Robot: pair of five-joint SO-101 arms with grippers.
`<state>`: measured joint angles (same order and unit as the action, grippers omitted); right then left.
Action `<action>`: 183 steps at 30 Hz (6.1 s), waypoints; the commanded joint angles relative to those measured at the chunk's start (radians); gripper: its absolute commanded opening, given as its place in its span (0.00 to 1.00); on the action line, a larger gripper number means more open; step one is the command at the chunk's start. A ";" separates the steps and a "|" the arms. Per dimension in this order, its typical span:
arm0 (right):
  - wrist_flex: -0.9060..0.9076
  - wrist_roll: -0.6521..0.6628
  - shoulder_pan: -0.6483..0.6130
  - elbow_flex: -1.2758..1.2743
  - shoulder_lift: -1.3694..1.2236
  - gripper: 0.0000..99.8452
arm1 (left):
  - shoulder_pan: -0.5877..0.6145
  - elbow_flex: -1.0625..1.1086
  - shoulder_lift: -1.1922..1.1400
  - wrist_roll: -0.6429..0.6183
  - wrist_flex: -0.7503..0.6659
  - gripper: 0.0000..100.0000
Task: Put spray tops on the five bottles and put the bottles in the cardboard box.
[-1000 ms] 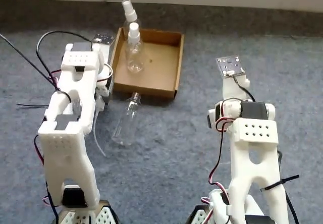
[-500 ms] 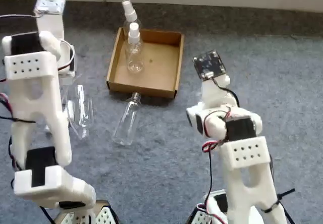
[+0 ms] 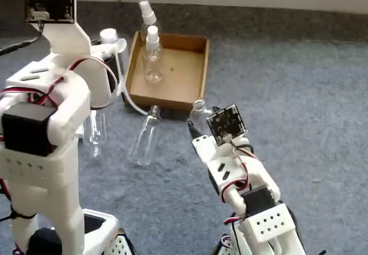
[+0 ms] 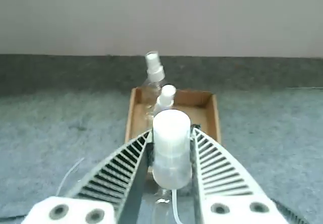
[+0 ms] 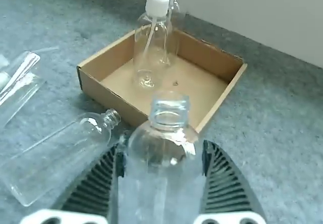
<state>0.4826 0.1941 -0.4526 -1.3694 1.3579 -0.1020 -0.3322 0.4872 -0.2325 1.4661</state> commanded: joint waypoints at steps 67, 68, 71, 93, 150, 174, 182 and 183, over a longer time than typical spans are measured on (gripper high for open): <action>0.015 -0.048 -0.053 0.056 0.205 0.00 | -0.338 0.384 0.217 -0.015 -0.290 0.19; 0.015 -0.048 -0.053 0.056 0.205 0.00 | -0.320 0.361 0.217 -0.015 -0.290 0.19; 0.015 -0.048 -0.053 0.056 0.205 0.00 | -0.277 0.309 0.171 -0.015 -0.292 0.19; -0.013 -0.048 -0.050 0.159 0.107 0.00 | -0.328 0.438 0.131 0.104 -0.218 0.19; -1.391 -0.118 -0.170 0.860 -1.719 0.00 | 0.671 1.202 0.111 0.261 -0.525 0.19; -1.389 -0.124 -0.180 0.823 -1.759 0.01 | 0.653 1.202 0.116 0.261 -0.522 0.19; -1.389 -0.120 -0.182 0.823 -1.759 0.01 | 0.653 1.202 0.117 0.261 -0.520 0.19; -1.389 -0.120 -0.182 0.823 -1.759 0.01 | 0.653 1.202 0.117 0.261 -0.520 0.19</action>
<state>-0.8846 0.0637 -0.6245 -0.5623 -0.4189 0.5593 0.8738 0.5992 0.0253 0.9582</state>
